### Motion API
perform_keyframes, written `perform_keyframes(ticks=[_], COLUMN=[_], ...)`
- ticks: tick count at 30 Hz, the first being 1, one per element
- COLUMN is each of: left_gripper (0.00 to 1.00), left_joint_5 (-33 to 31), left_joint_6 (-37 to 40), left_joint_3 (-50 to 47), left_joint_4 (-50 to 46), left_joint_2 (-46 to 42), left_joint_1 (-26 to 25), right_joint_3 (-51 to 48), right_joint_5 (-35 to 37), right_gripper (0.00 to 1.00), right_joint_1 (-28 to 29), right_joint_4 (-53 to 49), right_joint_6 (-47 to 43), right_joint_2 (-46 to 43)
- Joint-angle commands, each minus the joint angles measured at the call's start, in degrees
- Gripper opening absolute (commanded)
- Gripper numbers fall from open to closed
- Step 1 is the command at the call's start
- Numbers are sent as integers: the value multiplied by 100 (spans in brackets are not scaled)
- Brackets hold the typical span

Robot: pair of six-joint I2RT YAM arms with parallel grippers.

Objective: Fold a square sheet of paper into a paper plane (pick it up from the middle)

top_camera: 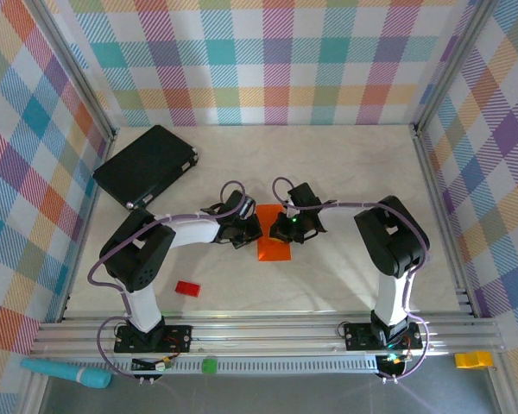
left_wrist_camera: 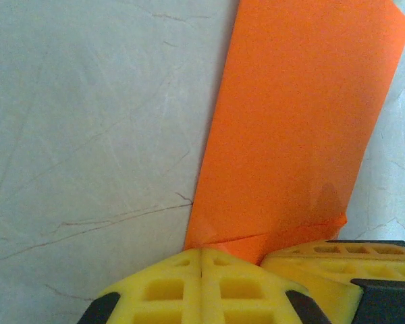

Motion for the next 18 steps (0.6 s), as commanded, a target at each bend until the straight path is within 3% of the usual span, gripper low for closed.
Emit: perform_keyframes(ticks=[1, 9, 18], left_gripper=[0, 0, 5], left_joint_5=[-268, 16, 469], left_joint_6=[149, 167, -377], left_joint_3=[-57, 125, -208], left_joint_4=[-444, -27, 409], left_joint_2=[232, -361, -624], left_joint_1=[-51, -52, -290], right_joint_3=[-486, -897, -891], right_joint_5=[677, 776, 785], right_gripper=[2, 2, 2], right_joint_1=[-43, -43, -52], right_joint_4=[-103, 370, 284], right_joint_6=[-167, -184, -161], right_joint_2=[278, 373, 373])
